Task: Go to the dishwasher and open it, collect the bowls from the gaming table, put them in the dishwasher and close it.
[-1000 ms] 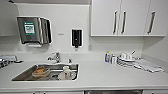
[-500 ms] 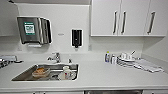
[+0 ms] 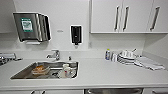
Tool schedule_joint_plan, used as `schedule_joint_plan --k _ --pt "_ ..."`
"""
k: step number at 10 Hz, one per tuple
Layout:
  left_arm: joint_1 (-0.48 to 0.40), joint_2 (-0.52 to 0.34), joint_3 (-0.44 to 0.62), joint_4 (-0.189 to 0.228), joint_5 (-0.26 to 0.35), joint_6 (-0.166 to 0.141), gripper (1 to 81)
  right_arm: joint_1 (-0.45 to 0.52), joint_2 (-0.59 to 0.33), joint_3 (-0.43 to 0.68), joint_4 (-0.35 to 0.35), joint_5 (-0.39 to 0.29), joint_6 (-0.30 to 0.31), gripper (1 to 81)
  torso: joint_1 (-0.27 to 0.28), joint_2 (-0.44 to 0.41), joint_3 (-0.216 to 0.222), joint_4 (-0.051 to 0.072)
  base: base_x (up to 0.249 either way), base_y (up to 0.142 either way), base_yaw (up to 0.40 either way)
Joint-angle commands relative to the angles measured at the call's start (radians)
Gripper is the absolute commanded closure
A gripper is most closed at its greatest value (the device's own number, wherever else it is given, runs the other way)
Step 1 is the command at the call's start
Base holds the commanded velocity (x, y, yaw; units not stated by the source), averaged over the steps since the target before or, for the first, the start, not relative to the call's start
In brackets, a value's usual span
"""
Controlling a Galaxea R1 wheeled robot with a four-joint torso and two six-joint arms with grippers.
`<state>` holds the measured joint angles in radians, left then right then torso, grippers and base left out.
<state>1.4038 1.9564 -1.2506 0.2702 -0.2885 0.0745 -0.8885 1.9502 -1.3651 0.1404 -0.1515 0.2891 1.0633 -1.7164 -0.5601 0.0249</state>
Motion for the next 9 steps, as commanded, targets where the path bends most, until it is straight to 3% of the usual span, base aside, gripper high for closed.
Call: schedule_joint_plan --k 1,3,4,6,8,9 --pt "-0.068 -0.043 0.025 0.020 0.014 0.001 1.0 0.145 -0.061 0.041 0.008 -0.043 0.002 1.0 0.000 0.000 0.000 0.000 0.000 0.000 0.000" --pt "-0.068 -0.042 0.025 0.018 0.014 0.001 1.0 0.194 -0.081 0.066 0.011 -0.100 0.002 1.0 0.000 0.000 0.000 0.000 0.000 0.000 0.000" --pt "-0.068 -0.040 0.025 0.018 0.014 0.001 1.0 0.205 -0.086 0.075 0.011 -0.111 0.002 1.0 0.000 0.000 -0.077 0.000 0.000 0.000 0.000" --pt "-0.068 -0.040 0.022 0.018 0.014 0.001 1.0 0.232 -0.093 0.097 0.011 -0.114 0.002 1.0 0.000 0.000 -0.112 0.000 0.000 0.000 0.000" --pt "-0.068 -0.042 0.017 0.017 0.012 0.001 1.0 0.274 -0.109 0.133 0.010 -0.140 0.004 1.0 0.000 0.000 -0.081 0.000 0.000 0.000 0.000" --pt "-0.068 -0.045 0.017 0.021 0.012 0.002 1.0 0.303 -0.118 0.149 0.010 -0.163 0.011 1.0 0.000 0.000 -0.101 0.000 0.000 0.000 0.000"
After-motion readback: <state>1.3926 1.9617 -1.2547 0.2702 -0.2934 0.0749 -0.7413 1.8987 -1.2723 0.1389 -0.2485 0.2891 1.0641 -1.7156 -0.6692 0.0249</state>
